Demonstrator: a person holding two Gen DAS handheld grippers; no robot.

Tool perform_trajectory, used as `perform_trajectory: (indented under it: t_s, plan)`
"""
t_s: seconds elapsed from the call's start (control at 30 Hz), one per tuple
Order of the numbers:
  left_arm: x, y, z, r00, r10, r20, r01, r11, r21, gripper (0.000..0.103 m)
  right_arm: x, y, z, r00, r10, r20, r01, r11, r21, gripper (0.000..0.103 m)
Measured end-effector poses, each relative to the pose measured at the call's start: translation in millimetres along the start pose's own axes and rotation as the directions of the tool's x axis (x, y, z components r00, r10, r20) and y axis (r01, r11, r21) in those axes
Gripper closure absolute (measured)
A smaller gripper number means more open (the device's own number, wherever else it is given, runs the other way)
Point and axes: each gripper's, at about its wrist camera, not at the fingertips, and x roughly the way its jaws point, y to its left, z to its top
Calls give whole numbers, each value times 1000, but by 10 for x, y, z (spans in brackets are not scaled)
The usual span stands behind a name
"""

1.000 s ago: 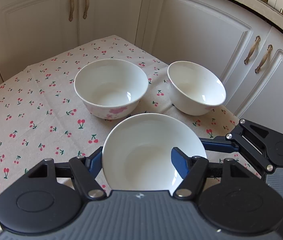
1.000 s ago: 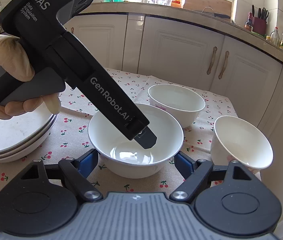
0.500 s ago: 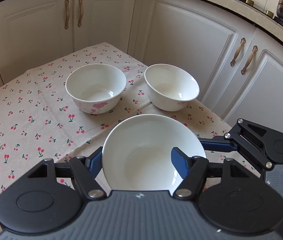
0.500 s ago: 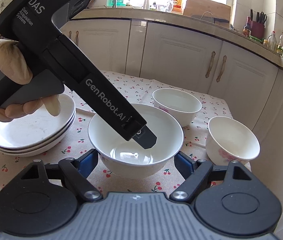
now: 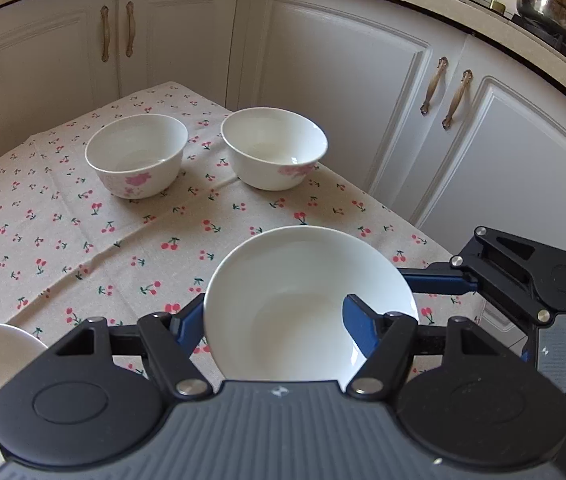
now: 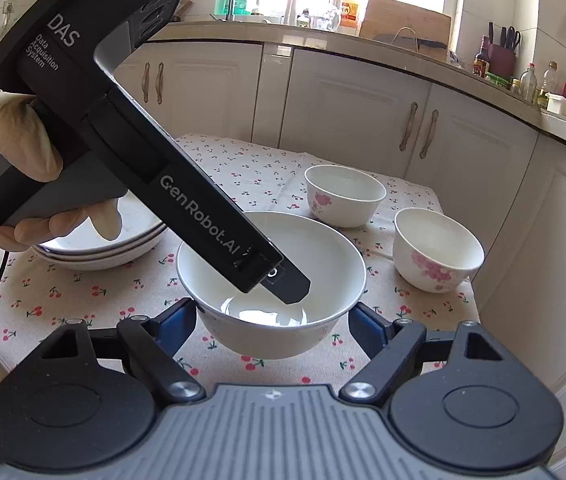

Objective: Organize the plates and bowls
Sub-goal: 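Lift and carry the white bowl toward the plate stack with the left tool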

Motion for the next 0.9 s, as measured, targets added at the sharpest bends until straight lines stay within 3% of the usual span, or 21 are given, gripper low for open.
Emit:
perform_trajectory:
  t_s: [0.57,0.77,0.83,0.9]
  plan:
    - [153,-201,-167,999,-21,-29,21,1000,-4,32,-52,-55,-331,998,17,-58,-14,998,56,16]
    - [157,-200,-176,999,-38,-22,38,999,-5,26,-47,-45,-343,998,16,-58,-13,999,53,16]
    - [155,-208,-185,999,-49,-20,49,999,0,22,-41,-55,-344,998,23,-57,-20,998,60,12]
    - [147,-222,-191,999,-47,-20,47,999,9,20,-45,-71,-341,998,31,-47,-27,997,70,2]
